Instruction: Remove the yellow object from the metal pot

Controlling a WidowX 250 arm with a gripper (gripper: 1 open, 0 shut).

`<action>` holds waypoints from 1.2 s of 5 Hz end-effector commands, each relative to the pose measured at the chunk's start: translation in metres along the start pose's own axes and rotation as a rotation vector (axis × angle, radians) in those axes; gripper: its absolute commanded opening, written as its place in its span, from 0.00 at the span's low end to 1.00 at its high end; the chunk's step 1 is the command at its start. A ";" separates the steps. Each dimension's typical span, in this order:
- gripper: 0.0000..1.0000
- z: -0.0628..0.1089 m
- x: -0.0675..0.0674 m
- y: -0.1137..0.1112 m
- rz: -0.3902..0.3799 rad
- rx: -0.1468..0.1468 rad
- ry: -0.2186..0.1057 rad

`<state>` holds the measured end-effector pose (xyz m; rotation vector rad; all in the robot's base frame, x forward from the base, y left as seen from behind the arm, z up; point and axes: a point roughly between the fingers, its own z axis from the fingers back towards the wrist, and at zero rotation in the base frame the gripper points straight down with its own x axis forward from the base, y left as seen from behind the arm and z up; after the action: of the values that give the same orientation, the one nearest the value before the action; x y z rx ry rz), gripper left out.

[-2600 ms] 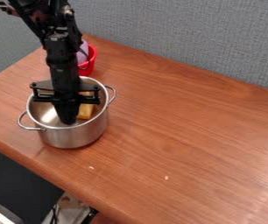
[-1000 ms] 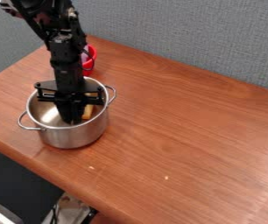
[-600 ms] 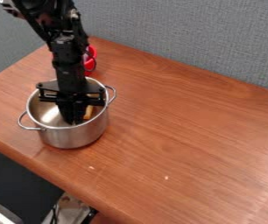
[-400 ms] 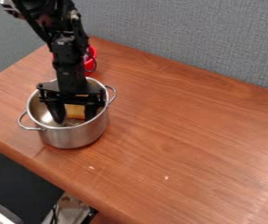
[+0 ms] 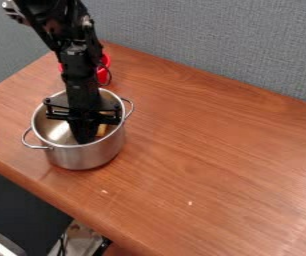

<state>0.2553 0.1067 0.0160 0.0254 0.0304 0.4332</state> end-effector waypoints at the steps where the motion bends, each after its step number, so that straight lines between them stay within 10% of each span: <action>1: 1.00 0.003 0.001 -0.002 -0.021 0.012 -0.019; 2: 1.00 0.002 0.001 -0.002 -0.022 0.016 -0.021; 3: 0.00 0.000 0.001 -0.002 -0.026 0.017 -0.022; 4: 0.00 0.000 0.001 -0.002 -0.031 0.019 -0.023; 5: 1.00 -0.001 0.001 -0.002 -0.031 0.024 -0.024; 6: 1.00 0.000 0.001 -0.002 -0.030 0.029 -0.024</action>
<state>0.2542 0.1063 0.0096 0.0470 0.0342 0.4218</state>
